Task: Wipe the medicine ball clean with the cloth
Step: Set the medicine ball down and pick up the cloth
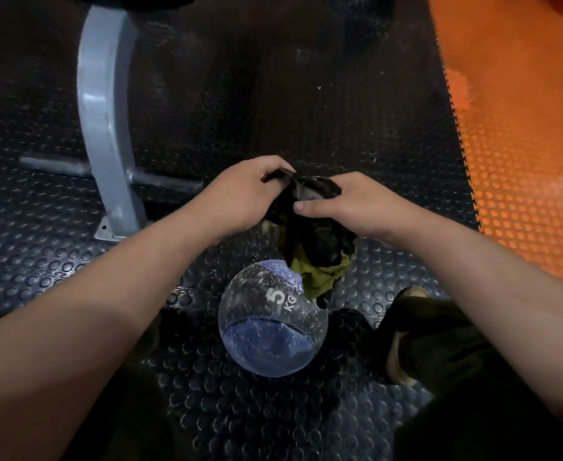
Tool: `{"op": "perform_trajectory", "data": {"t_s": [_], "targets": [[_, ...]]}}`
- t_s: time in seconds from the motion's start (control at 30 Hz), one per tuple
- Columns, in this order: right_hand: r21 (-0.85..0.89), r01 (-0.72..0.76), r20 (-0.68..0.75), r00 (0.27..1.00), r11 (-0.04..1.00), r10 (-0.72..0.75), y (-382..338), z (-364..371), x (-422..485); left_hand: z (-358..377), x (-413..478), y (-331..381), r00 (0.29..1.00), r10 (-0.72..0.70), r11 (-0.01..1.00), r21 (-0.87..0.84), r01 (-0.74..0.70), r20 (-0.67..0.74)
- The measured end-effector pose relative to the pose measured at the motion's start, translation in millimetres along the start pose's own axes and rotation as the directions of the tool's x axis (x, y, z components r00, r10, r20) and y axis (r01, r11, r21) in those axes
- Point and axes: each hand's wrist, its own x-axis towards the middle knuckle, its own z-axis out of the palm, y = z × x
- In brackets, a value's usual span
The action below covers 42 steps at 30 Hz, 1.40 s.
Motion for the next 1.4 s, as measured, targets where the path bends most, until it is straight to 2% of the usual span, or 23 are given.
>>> {"op": "perform_trajectory", "data": {"t_s": [0.1, 0.2, 0.37, 0.47, 0.53, 0.6, 0.67, 0.8, 0.93, 1.0, 1.07, 1.17, 1.27, 1.33, 1.4], "targets": [[0.21, -0.02, 0.068, 0.998, 0.978, 0.006, 4.6, -3.6, -2.9, 1.7, -0.2, 6.6, 0.998, -0.052, 0.971, -0.233, 0.057, 0.027], [0.317, 0.032, 0.124, 0.989, 0.948, -0.075, 6.9, -10.3, -10.4, -1.3, -3.6, 13.5, 0.99, -0.116, 0.861, -0.488, 0.143, 0.086], [0.48, 0.067, 0.205, 0.961, 0.874, -0.186, 8.4, -5.9, -18.9, -5.2, -12.7, 17.7, 0.993, -0.003, 0.81, -0.583, 0.069, 0.114], [0.587, 0.01, 0.205, 0.966, 0.81, -0.16, 4.1, -3.4, -22.1, -4.7, -17.8, 23.2, 0.991, 0.063, 0.664, -0.746, 0.045, 0.115], [0.62, -0.021, 0.209, 0.968, 0.784, -0.139, 0.6, -0.2, -23.9, -5.6, -15.5, 22.2, 0.995, 0.08, 0.637, -0.77, -0.009, 0.055], [0.616, -0.043, 0.224, 0.967, 0.787, -0.123, -3.0, 2.3, -25.8, -7.7, -10.2, 15.5, 0.997, 0.075, 0.697, -0.715, -0.063, -0.016], [0.576, -0.07, 0.269, 0.957, 0.815, -0.108, -3.3, 2.8, -27.0, -10.8, -5.7, 5.9, 0.997, 0.049, 0.801, -0.594, -0.076, -0.063], [0.455, -0.113, 0.41, 0.907, 0.883, -0.095, 0.3, 6.1, -26.8, -15.2, -3.1, -5.6, 0.987, -0.083, 0.955, -0.295, 0.039, -0.135], [0.424, -0.138, 0.439, 0.896, 0.895, -0.07, 1.2, 20.7, -23.9, -8.8, -2.8, -4.4, 0.989, -0.092, 0.99, -0.12, 0.077, -0.12], [0.406, -0.183, 0.399, 0.917, 0.896, 0.006, 1.1, 25.0, -22.2, -5.8, 0.1, -6.9, 0.99, -0.083, 0.997, -0.006, 0.083, -0.115], [0.315, -0.215, 0.328, 0.939, 0.925, 0.106, 4.2, 24.2, -17.2, -6.7, 1.7, -11.6, 0.987, -0.077, 0.99, 0.108, 0.092, -0.14], [0.326, -0.312, 0.261, 0.937, 0.892, 0.232, 11.4, 22.0, -10.9, -7.8, 1.5, -19.2, 0.985, -0.074, 0.983, 0.156, 0.098, -0.153], [0.432, -0.352, 0.142, 0.936, 0.83, 0.323, 17.7, 19.6, -5.6, -6.0, -0.3, -22.7, 0.996, -0.053, 0.979, 0.192, 0.066, -0.067], [0.523, -0.354, 0.139, 0.933, 0.776, 0.332, 18.2, 16.8, -3.4, -3.4, -3.7, -19.5, 0.994, 0.007, 0.979, 0.202, -0.029, 0.111], [0.572, -0.357, 0.187, 0.933, 0.738, 0.307, 15.1, 13.7, -5.3, 1.8, -7.9, -16.5, 0.957, 0.085, 0.984, 0.125, -0.124, 0.276]]}}
